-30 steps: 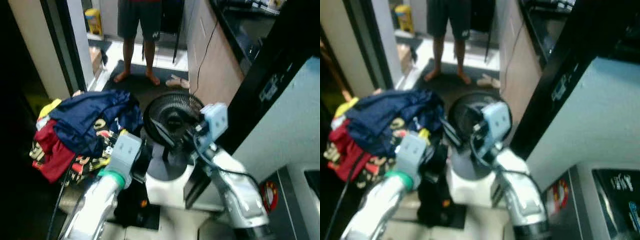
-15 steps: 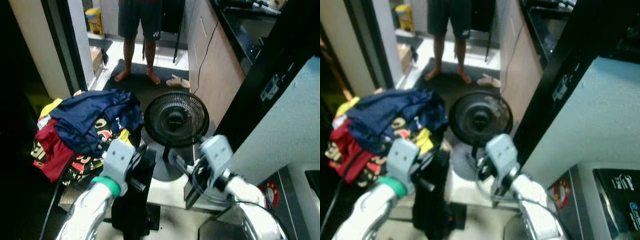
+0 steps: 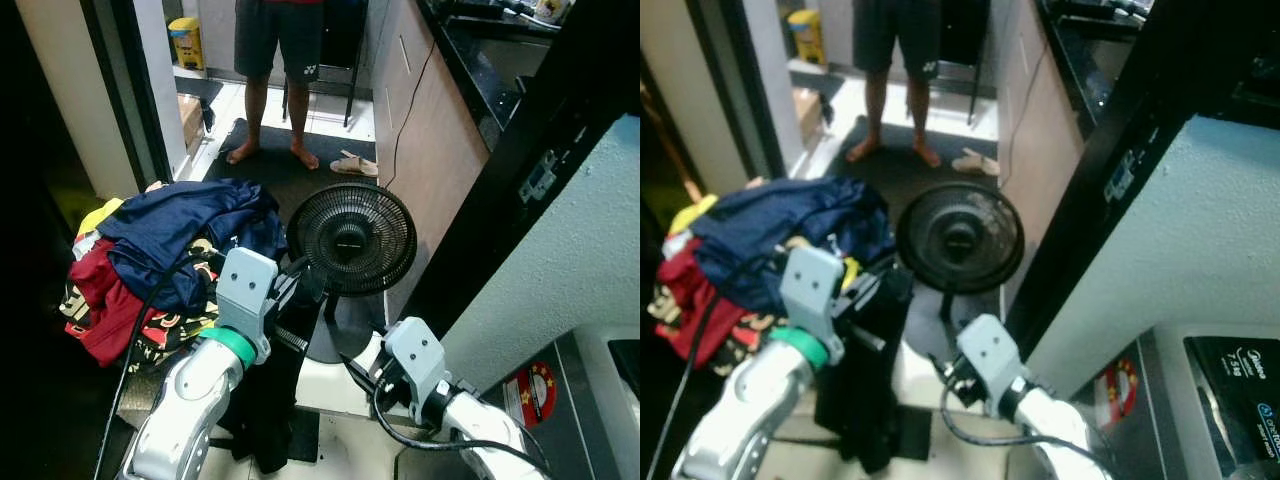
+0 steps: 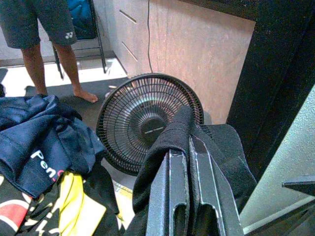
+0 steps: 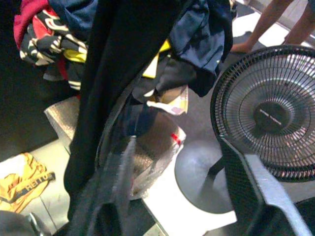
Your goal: Clothes washing
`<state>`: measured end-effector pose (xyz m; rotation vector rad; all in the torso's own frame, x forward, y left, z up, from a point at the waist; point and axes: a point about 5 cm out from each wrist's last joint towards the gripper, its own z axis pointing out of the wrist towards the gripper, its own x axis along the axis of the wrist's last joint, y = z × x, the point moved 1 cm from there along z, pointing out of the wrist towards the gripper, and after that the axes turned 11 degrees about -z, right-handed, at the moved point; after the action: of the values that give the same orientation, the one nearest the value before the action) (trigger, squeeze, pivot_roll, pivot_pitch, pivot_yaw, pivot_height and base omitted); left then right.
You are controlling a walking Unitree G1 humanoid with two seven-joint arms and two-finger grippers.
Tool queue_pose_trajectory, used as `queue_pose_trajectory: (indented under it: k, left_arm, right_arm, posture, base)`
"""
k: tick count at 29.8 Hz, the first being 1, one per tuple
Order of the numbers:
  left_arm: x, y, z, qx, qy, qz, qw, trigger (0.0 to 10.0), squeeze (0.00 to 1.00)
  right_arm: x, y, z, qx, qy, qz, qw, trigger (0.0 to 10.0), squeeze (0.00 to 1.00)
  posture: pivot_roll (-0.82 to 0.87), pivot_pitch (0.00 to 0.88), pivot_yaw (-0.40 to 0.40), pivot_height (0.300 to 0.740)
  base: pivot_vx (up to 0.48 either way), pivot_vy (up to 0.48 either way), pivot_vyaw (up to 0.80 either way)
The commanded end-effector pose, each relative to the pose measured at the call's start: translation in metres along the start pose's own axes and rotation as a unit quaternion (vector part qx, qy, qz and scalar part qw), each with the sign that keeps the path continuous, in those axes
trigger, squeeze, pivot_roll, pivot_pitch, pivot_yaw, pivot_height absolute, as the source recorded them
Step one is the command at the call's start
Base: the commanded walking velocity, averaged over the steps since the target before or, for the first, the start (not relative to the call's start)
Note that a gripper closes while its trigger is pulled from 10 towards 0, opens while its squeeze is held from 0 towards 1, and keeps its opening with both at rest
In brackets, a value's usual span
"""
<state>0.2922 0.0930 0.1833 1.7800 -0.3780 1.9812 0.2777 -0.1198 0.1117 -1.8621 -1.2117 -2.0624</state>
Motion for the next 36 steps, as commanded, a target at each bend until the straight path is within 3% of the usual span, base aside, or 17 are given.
queue_pose_trajectory:
  k: [1, 2, 3, 5, 6, 7, 15, 17, 26, 27, 36]
  left_arm:
    - [0.007, 0.004, 0.002, -0.008, 0.013, -0.003, 1.000, 10.0, 0.00]
    - [0.007, 0.005, 0.003, -0.008, 0.014, -0.003, 1.000, 10.0, 0.00]
    - [0.007, 0.005, 0.003, -0.008, 0.015, -0.004, 1.000, 10.0, 0.00]
    - [0.008, 0.005, 0.003, -0.008, 0.015, -0.004, 1.000, 10.0, 0.00]
    - [0.008, 0.005, 0.003, -0.008, 0.015, -0.004, 1.000, 10.0, 0.00]
    - [0.008, 0.005, 0.003, -0.008, 0.015, -0.004, 1.000, 10.0, 0.00]
    - [0.015, 0.003, 0.008, 0.004, 0.028, -0.010, 1.000, 10.0, 0.00]
    - [0.018, 0.002, 0.012, 0.009, 0.033, -0.012, 0.999, 10.0, 0.00]
    - [0.022, 0.003, 0.013, 0.011, 0.041, -0.010, 0.999, 10.0, 0.00]
    - [0.023, 0.003, 0.013, 0.011, 0.042, -0.010, 0.999, 10.0, 0.00]
    - [0.028, 0.000, 0.018, 0.020, 0.054, -0.014, 0.998, 10.0, 0.00]
  right_arm:
    - [-0.003, -0.004, -0.001, 0.003, 0.000, 0.006, 1.000, 0.0, 0.00]
    - [-0.003, -0.004, 0.000, 0.002, 0.000, 0.006, 1.000, 0.0, 0.00]
    - [-0.002, -0.004, 0.001, 0.002, 0.001, 0.006, 1.000, 10.0, 0.00]
    - [-0.002, -0.004, 0.002, 0.002, 0.002, 0.007, 1.000, 10.0, 0.00]
    - [-0.001, -0.003, 0.003, 0.001, 0.004, 0.008, 1.000, 5.5, 0.00]
    - [0.001, -0.002, 0.004, 0.000, 0.006, 0.009, 1.000, 10.0, 0.00]
    - [0.024, 0.005, 0.021, -0.023, 0.055, 0.026, 0.998, 10.0, 0.00]
    - [0.038, 0.006, 0.034, -0.025, 0.084, 0.041, 0.995, 10.0, 1.00]
    - [0.042, -0.002, 0.047, 0.013, 0.091, 0.052, 0.994, 10.0, 1.00]
    - [0.043, -0.004, 0.050, 0.017, 0.091, 0.058, 0.994, 10.0, 0.00]
    - [0.055, -0.006, 0.081, 0.028, 0.101, 0.058, 0.993, 10.0, 0.00]
  posture:
    - [0.02, 0.089, -0.034, 0.740]
    - [0.02, 0.089, -0.034, 0.740]
    - [0.02, 0.087, -0.034, 0.740]
    - [0.02, 0.087, -0.034, 0.740]
    - [0.02, 0.087, -0.035, 0.740]
    - [0.02, 0.087, -0.035, 0.740]
    - [0.02, 0.086, -0.037, 0.740]
    - [0.02, 0.083, -0.039, 0.740]
    - [0.03, 0.076, -0.048, 0.740]
    - [0.03, 0.073, -0.049, 0.740]
    - [0.04, 0.065, -0.055, 0.740]
  base:
    - [0.000, 0.000, 0.00]
    - [0.000, 0.000, 0.00]
    - [0.000, 0.000, 0.00]
    - [0.000, 0.000, 0.00]
    - [0.000, 0.000, 0.00]
    - [0.000, 0.000, 0.00]
    - [0.000, 0.000, 0.00]
    - [0.000, 0.000, 0.00]
    - [0.000, 0.000, 0.00]
    - [0.000, 0.000, 0.00]
    - [0.000, 0.000, 0.00]
